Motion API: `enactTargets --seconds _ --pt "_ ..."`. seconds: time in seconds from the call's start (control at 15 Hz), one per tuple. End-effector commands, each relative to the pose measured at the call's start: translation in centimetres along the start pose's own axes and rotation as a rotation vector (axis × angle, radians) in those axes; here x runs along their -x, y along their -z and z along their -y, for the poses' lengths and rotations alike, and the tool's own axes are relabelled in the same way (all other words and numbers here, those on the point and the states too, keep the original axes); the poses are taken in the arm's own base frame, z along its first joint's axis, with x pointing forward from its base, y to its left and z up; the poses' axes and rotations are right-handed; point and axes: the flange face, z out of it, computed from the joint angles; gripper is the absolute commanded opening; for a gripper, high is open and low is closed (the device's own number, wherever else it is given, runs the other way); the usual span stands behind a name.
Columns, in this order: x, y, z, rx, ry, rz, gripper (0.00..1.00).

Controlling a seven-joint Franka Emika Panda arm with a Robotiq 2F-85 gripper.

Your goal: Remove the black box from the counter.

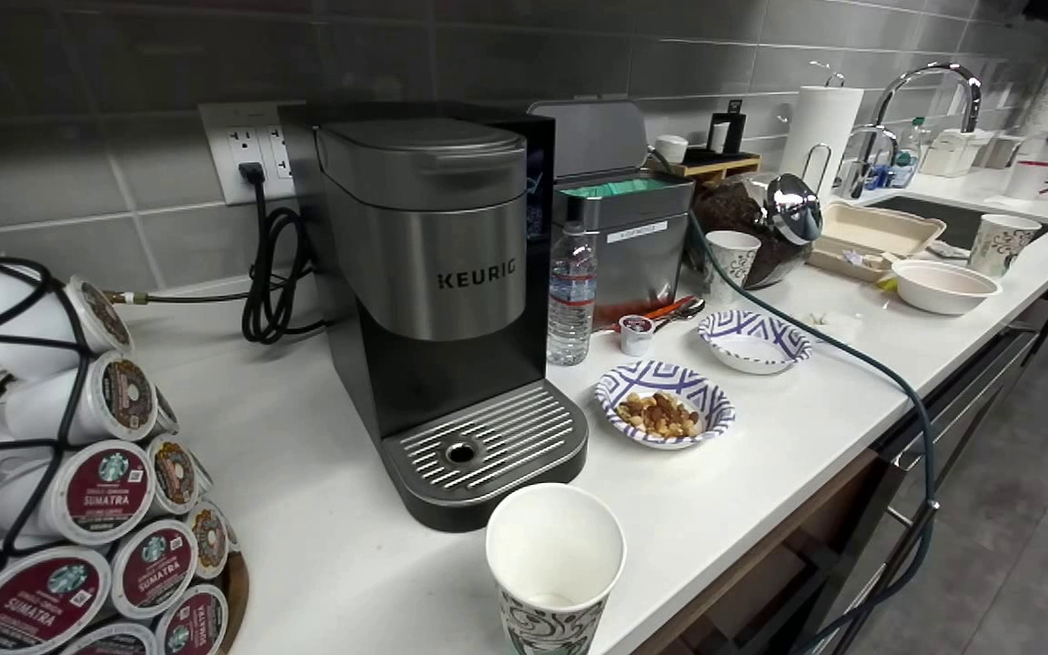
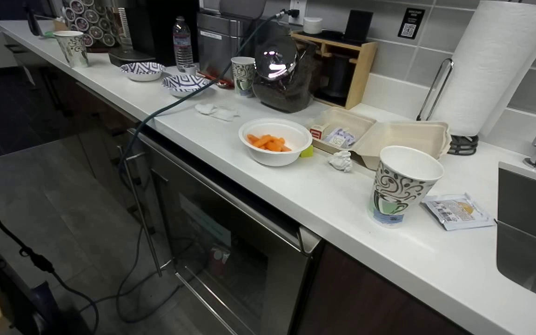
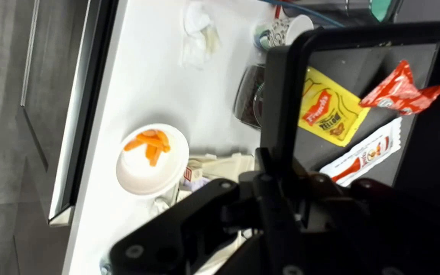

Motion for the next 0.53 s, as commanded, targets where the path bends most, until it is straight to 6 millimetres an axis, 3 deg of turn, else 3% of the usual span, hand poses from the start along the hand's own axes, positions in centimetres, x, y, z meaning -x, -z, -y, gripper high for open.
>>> enactTargets --seconds 0.0,0.07,0.13,0.33,0.4,0.47 --pt "-1.3 3.2 2.6 -0.053 -0.006 -0.046 0.03" --pt "-1.2 2.5 2.3 -0.043 0.006 -0.039 0.03" --pt "-1.0 3.0 1.9 -0.042 0.015 -0.052 0.1" --pt "-1.1 2.7 2.1 -0.035 0.016 -0.049 0.1" --pt "-0.7 2.0 2.8 -0.032 0.0 -0.061 0.03" --pt "-1.0 1.9 4.3 -0.067 0.014 -0.086 0.03"
